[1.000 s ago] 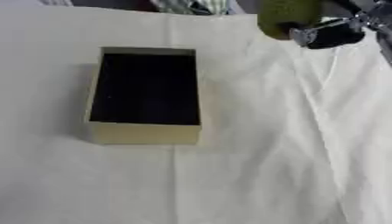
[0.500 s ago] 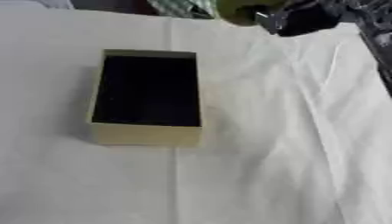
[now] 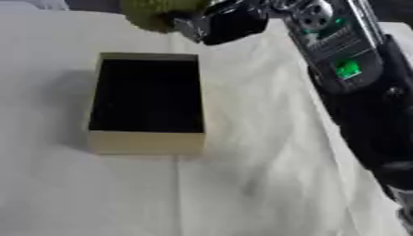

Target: Pick up objects on the table and place them in the box.

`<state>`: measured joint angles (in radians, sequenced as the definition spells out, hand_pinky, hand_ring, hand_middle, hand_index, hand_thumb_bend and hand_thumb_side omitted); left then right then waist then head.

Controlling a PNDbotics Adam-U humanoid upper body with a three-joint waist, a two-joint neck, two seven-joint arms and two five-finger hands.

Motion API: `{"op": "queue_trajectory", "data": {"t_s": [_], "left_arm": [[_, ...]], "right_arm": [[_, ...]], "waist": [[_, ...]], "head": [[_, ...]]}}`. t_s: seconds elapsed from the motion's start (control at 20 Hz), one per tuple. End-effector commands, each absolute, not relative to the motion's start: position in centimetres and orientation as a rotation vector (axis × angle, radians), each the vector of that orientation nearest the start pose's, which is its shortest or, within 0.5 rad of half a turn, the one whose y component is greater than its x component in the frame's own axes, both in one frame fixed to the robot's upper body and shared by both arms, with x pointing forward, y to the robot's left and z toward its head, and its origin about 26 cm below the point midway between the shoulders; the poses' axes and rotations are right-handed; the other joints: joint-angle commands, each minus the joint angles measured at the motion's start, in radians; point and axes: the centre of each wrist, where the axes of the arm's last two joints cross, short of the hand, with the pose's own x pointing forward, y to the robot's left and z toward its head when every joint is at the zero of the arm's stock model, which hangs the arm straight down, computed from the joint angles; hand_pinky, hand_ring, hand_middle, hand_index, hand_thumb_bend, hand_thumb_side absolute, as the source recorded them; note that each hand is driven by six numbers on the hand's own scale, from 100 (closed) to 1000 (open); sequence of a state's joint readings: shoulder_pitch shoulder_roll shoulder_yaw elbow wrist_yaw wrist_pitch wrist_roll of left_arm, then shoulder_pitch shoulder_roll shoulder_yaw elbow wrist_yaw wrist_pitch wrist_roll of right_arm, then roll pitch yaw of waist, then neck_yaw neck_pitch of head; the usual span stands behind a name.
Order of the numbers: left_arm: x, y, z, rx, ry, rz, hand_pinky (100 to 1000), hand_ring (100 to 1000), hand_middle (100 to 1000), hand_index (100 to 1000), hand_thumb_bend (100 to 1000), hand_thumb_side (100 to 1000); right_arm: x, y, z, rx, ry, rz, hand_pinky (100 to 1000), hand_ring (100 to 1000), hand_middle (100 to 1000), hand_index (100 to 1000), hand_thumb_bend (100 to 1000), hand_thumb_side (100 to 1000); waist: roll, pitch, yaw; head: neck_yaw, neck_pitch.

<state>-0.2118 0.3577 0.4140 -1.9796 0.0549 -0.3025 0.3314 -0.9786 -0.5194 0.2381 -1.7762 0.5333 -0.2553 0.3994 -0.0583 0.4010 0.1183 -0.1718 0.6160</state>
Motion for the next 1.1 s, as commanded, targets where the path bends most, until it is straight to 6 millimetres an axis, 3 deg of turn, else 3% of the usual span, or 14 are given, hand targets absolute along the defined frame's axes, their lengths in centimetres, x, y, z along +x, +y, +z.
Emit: {"op": "queue_trajectory", "data": {"t_s": [0.05,0.4,0.8,0.95,1.05,1.1], "left_arm": [[26.9,37.5,21.7,-0.924,3.443,-0.381,626,663,620,741,384,451],[26.9,37.4,21.8,-0.915,3.441,-0.391,627,664,620,741,385,450],[27.0,37.2,21.8,-0.902,3.444,-0.393,627,664,620,741,383,451],[27.0,37.2,21.8,-0.902,3.445,-0.395,627,664,620,741,383,452],[27.0,37.2,21.8,-0.903,3.445,-0.397,627,665,620,741,382,452],[27.0,37.2,21.8,-0.904,3.446,-0.397,627,665,620,741,382,452]], "right_arm": [[35.0,-16.3,35.8,0.827,2.549,-1.789,727,726,517,663,100,100],[38.0,-13.2,32.3,0.77,2.599,-1.933,740,743,511,665,100,100],[40.2,-11.0,29.2,0.786,2.555,-2.048,740,746,516,665,100,100],[40.8,-10.7,28.1,0.805,2.492,-2.131,755,775,566,690,136,100],[41.0,-10.7,27.6,0.821,2.462,-2.165,792,856,684,768,258,100],[41.0,-10.8,27.5,0.836,2.447,-2.169,807,882,735,798,266,100]], "waist": [[0.005,-0.019,-0.001],[0.007,-0.015,0.006],[0.006,-0.011,0.014],[0.006,-0.011,0.015],[0.005,-0.011,0.014],[0.005,-0.011,0.013]], "head": [[-0.001,0.006],[-0.002,-0.001],[-0.009,-0.006],[-0.01,-0.007],[-0.01,-0.008],[-0.009,-0.008]]}}
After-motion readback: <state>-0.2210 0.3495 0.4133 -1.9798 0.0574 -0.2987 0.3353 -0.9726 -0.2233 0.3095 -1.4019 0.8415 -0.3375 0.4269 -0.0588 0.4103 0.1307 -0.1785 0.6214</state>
